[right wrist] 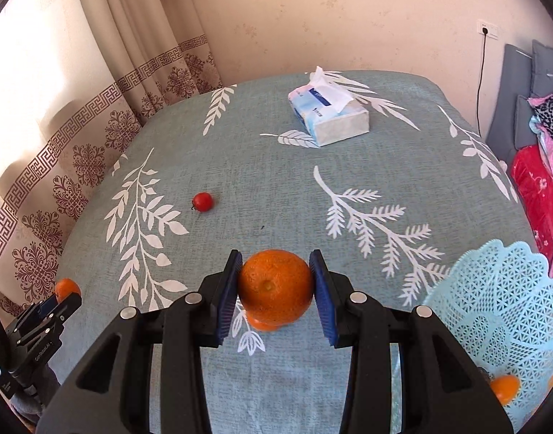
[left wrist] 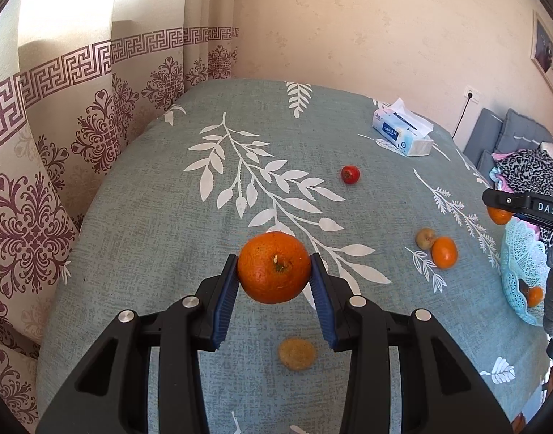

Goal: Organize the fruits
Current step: 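Carry the tangerine and orange toward the blue basket with both tools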

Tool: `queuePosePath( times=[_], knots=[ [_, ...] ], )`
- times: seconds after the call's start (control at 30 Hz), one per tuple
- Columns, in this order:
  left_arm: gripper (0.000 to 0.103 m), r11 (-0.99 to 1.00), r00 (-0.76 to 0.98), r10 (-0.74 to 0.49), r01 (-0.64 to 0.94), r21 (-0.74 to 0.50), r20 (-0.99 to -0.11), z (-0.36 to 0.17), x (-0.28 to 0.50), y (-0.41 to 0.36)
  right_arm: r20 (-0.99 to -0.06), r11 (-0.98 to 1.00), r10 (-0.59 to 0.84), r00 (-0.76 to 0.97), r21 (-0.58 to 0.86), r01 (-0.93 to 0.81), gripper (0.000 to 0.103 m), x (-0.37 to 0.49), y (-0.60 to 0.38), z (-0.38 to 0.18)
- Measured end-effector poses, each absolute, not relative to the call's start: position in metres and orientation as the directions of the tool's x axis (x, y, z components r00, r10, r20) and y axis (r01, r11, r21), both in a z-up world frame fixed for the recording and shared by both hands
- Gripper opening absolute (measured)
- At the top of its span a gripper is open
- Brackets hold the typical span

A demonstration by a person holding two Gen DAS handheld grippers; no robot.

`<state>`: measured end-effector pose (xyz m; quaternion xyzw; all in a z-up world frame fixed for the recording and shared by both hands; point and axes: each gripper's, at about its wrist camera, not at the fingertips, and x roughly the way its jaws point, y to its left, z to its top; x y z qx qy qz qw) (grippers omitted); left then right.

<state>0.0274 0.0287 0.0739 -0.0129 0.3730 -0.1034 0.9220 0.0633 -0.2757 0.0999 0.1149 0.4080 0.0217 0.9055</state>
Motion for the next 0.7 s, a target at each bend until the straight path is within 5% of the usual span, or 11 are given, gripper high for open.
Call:
queuePosePath(
  times=[0.7],
  knots=[
    [0.04,0.959,0.669,-0.239,0.277,-0.062,-0.704,0.062,0.008,-0.012,-0.725,0.919,0.043,0.688,0.298,0.257,0.04,-0.029,-0.368,0.072]
  ],
)
